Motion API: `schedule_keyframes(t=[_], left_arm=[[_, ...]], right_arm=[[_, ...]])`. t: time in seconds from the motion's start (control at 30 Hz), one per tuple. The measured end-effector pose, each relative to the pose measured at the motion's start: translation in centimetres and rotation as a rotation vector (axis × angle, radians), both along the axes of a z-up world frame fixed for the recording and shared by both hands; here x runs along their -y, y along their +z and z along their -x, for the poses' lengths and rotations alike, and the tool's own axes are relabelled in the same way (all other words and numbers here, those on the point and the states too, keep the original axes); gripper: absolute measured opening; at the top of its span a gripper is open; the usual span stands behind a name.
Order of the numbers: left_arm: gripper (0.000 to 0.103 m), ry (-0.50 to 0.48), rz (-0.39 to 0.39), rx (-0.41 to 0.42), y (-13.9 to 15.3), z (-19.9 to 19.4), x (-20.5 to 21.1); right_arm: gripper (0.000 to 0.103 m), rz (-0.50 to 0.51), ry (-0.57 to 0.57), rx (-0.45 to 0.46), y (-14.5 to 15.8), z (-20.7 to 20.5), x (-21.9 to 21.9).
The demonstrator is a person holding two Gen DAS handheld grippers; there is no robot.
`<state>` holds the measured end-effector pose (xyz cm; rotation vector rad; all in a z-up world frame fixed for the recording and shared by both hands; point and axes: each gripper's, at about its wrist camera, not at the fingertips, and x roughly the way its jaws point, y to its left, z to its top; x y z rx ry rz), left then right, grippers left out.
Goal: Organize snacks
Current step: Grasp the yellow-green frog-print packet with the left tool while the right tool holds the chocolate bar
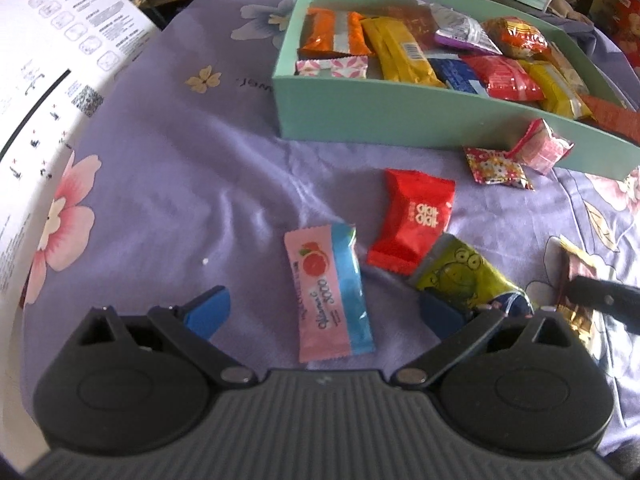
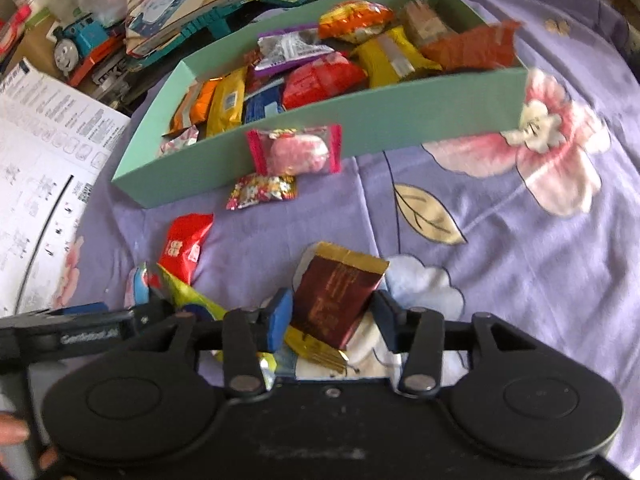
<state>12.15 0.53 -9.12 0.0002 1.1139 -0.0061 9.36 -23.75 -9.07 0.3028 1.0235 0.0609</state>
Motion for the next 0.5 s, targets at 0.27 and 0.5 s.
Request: schedule_keyframes(t=[0.27,0.5], left_arm=[[0.103,0.001,0.061,-0.011,1.3,1.0,0.5],[0.100,-0.042,0.103,-0.018,2.0,1.1,4.1]], right_arm=[[0.039,0.182,0.090,0.078,-0.3,0.1,-2.5],[0.037,0.116,0.004,0.081,-0.4,1.8,1.9]])
